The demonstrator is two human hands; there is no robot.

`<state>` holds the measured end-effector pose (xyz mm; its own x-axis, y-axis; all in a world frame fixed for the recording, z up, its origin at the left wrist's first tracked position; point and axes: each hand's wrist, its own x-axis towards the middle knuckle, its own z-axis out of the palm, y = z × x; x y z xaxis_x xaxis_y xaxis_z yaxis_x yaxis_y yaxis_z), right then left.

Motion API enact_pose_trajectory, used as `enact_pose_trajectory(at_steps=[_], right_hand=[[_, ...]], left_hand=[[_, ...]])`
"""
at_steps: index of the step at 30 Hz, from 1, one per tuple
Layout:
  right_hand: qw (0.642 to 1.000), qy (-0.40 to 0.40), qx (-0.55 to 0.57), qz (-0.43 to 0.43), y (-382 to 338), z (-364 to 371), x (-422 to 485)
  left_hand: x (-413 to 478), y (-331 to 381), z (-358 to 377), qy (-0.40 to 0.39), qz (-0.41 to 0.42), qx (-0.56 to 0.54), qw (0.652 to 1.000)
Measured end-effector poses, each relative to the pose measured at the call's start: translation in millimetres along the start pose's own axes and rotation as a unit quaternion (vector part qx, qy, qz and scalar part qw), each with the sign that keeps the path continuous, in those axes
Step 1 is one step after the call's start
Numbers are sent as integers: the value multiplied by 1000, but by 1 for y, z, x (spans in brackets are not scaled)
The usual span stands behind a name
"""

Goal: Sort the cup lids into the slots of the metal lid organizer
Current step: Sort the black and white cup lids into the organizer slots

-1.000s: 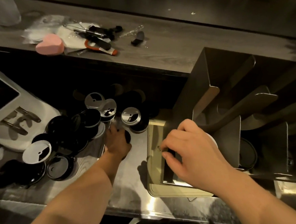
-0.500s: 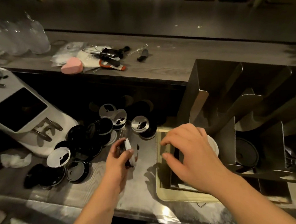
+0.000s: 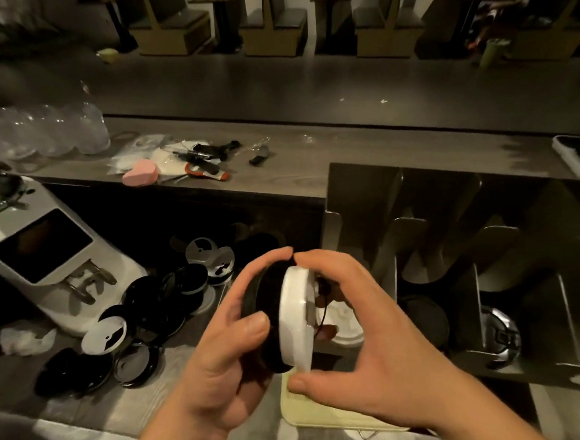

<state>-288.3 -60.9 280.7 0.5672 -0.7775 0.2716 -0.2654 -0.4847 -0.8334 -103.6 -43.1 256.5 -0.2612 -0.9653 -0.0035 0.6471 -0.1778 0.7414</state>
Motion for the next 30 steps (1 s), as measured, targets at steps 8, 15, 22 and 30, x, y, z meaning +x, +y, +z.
enact_pose_trajectory(at_steps=[8,15,22,30], right_hand=[[993,87,79,29,30,-42,-43],[988,24,-139,66,49,-62,-49],[977,41,-161,136,48,-82,-40],[891,-142,-423,89,33,-44,11]], left_hand=[[10,-19,50,102,12,-24,994],[3,-40,67,165,44,80,982],[7,-38,54,290,172,93,937],[20,-26,29,261,187,50,946]])
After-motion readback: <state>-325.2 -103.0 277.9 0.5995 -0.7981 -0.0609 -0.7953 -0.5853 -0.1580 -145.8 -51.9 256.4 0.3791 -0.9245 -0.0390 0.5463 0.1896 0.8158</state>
